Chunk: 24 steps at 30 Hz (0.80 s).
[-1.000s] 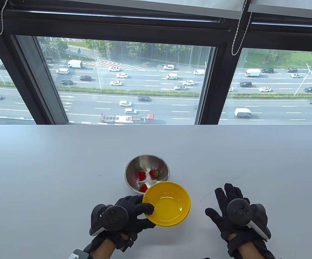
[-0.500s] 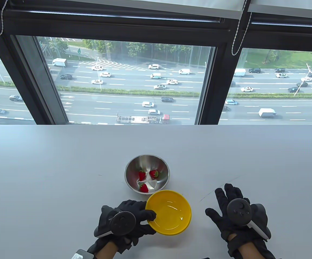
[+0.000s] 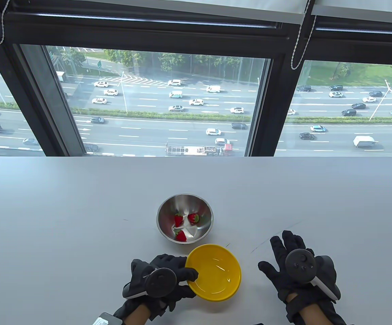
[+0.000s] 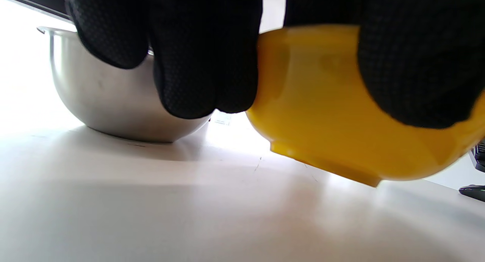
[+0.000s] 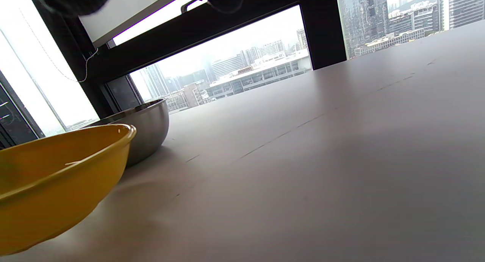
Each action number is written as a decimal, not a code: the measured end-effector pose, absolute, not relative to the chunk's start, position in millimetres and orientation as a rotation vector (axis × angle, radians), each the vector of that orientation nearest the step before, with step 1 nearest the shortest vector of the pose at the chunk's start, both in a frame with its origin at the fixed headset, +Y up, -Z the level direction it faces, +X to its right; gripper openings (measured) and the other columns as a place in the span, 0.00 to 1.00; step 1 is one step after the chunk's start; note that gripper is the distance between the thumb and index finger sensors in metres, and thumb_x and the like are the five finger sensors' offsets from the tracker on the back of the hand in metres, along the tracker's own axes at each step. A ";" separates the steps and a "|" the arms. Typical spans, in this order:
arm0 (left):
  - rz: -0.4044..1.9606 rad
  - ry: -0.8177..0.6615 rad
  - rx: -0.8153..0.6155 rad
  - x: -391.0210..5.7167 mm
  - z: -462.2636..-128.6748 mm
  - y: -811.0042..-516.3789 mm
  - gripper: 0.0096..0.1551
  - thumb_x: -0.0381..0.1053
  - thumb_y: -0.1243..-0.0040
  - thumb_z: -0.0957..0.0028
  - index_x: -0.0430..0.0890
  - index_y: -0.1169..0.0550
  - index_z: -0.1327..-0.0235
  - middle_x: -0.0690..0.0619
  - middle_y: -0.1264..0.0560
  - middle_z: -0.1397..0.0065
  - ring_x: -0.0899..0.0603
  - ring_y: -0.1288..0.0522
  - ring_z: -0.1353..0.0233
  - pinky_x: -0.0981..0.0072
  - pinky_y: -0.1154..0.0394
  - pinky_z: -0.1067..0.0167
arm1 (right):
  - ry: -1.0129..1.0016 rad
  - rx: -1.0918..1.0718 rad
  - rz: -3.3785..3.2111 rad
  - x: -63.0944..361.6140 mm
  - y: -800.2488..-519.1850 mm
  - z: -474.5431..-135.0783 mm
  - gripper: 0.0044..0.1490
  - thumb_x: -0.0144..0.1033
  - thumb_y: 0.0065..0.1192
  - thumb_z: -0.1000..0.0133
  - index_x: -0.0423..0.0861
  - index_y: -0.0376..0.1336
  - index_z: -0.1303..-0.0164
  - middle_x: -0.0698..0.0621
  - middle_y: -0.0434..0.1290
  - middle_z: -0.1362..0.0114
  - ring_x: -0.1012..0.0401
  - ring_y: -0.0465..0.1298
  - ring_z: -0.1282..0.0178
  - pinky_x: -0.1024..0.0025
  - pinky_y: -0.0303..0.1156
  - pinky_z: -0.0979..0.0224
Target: Pour strawberries from bowl into mixing bowl
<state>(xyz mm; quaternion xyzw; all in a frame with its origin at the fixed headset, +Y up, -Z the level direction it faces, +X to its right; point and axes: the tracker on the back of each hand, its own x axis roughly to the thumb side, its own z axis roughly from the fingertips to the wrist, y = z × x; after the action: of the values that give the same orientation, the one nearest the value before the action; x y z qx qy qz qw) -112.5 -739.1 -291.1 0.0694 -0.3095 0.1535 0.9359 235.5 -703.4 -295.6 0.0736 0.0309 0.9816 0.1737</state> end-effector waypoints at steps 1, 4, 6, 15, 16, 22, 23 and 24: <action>0.309 -0.633 0.144 -112.4 -291.2 -739.7 0.32 0.68 0.20 0.75 0.59 0.11 0.54 0.40 0.15 0.36 0.37 0.14 0.37 0.33 0.25 0.37 | 0.088 0.208 2.783 235.5 -703.4 -295.7 0.55 0.69 0.51 0.52 0.50 0.45 0.20 0.41 0.35 0.15 0.36 0.41 0.16 0.27 0.41 0.25; 0.302 -0.632 0.133 -112.0 -291.7 -741.6 0.32 0.67 0.20 0.75 0.59 0.11 0.54 0.40 0.15 0.36 0.37 0.14 0.36 0.33 0.25 0.37 | 0.088 0.208 2.783 235.5 -703.3 -295.7 0.55 0.69 0.51 0.52 0.50 0.45 0.20 0.41 0.35 0.15 0.36 0.41 0.16 0.27 0.41 0.25; 0.292 -0.631 0.126 -111.7 -292.0 -742.9 0.32 0.67 0.20 0.75 0.59 0.11 0.54 0.40 0.15 0.36 0.37 0.14 0.36 0.33 0.25 0.37 | 0.089 0.209 2.783 235.4 -703.4 -295.8 0.55 0.69 0.51 0.52 0.50 0.45 0.20 0.41 0.35 0.15 0.36 0.41 0.16 0.27 0.41 0.25; 0.275 -0.630 0.083 -108.9 -292.5 -746.2 0.32 0.66 0.20 0.73 0.59 0.11 0.52 0.42 0.16 0.34 0.37 0.14 0.35 0.33 0.26 0.37 | 0.097 0.209 2.785 235.1 -703.7 -295.9 0.55 0.69 0.51 0.52 0.50 0.45 0.20 0.41 0.35 0.15 0.36 0.41 0.16 0.27 0.41 0.25; 0.273 -0.630 0.079 -108.7 -292.6 -746.5 0.32 0.66 0.20 0.73 0.59 0.11 0.52 0.42 0.16 0.34 0.37 0.14 0.35 0.33 0.26 0.37 | 0.098 0.209 2.785 235.1 -703.7 -295.9 0.55 0.69 0.51 0.52 0.50 0.45 0.20 0.41 0.35 0.15 0.36 0.41 0.16 0.27 0.41 0.25; 0.272 -0.624 0.063 -108.8 -292.4 -746.2 0.31 0.64 0.20 0.72 0.60 0.12 0.51 0.42 0.16 0.33 0.37 0.15 0.34 0.33 0.26 0.36 | 0.100 0.208 2.785 235.0 -703.7 -295.9 0.55 0.69 0.51 0.52 0.50 0.45 0.20 0.41 0.36 0.15 0.36 0.41 0.16 0.27 0.41 0.25; 0.271 -0.623 0.058 -108.8 -292.5 -746.4 0.31 0.64 0.20 0.72 0.60 0.12 0.51 0.42 0.16 0.33 0.37 0.15 0.34 0.33 0.26 0.36 | 0.099 0.208 2.785 235.0 -703.7 -295.9 0.54 0.69 0.51 0.52 0.50 0.45 0.20 0.41 0.36 0.15 0.36 0.41 0.16 0.27 0.42 0.25; 0.270 -0.621 0.048 -108.9 -292.6 -746.7 0.30 0.64 0.20 0.71 0.60 0.12 0.51 0.42 0.17 0.32 0.37 0.15 0.34 0.33 0.26 0.36 | 0.100 0.208 2.785 235.1 -703.7 -295.9 0.54 0.69 0.51 0.52 0.50 0.45 0.20 0.41 0.36 0.15 0.36 0.41 0.16 0.27 0.41 0.25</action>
<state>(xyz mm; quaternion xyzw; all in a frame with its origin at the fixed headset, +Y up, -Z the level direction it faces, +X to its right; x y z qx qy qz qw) -108.9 -746.7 -292.6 0.0237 -0.3046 0.1325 0.9429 235.1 -703.7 -295.9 0.0734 0.0351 0.9816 0.1726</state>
